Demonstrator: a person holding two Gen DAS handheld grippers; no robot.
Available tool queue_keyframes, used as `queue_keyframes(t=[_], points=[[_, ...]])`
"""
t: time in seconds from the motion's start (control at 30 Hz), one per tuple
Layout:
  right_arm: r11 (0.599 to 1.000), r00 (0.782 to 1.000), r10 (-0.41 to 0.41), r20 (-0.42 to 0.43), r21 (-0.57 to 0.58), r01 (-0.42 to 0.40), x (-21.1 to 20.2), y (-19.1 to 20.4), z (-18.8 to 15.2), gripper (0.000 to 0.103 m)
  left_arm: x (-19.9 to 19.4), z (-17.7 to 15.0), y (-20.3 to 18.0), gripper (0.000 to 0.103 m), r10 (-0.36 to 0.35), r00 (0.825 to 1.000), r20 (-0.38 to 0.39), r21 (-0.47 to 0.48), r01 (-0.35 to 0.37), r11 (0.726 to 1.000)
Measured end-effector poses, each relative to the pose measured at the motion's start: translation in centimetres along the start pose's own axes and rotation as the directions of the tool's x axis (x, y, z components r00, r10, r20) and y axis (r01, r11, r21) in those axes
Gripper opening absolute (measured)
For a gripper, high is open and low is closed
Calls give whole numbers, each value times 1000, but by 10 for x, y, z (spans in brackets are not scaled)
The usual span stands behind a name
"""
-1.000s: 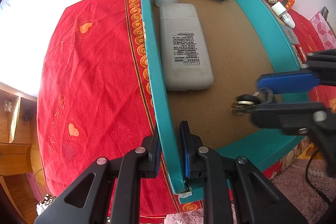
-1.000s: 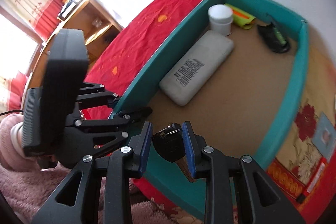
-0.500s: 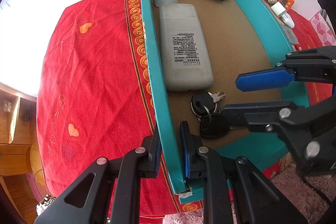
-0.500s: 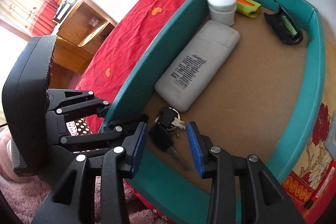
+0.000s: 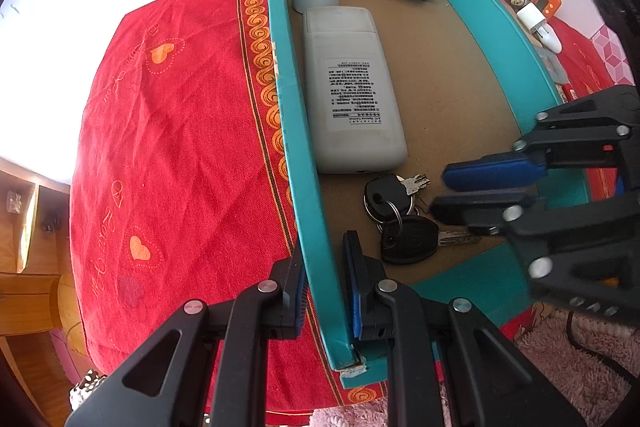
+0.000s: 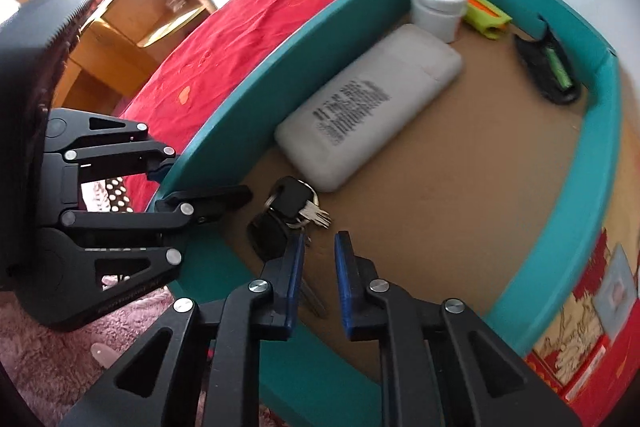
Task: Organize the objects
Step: 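Carry the keys with the right gripper into the tray and release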
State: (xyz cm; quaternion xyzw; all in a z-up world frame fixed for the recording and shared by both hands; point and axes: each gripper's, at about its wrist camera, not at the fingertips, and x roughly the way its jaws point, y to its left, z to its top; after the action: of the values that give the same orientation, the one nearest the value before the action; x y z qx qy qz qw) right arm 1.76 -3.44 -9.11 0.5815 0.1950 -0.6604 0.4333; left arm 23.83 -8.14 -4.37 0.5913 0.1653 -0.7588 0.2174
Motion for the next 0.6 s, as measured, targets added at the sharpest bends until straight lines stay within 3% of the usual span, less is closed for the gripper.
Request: queue_keyframes(t=[0.4,0.6], points=[[999,999,44,7,19,-44,11,7,8,18,0,-2,4,15,-3,1000,3,-3,3,1000],[992,996,14,83,123,-24,-24,-12,-1,32,0,-6,8,15,-7,1000,10,-11,7,1000]])
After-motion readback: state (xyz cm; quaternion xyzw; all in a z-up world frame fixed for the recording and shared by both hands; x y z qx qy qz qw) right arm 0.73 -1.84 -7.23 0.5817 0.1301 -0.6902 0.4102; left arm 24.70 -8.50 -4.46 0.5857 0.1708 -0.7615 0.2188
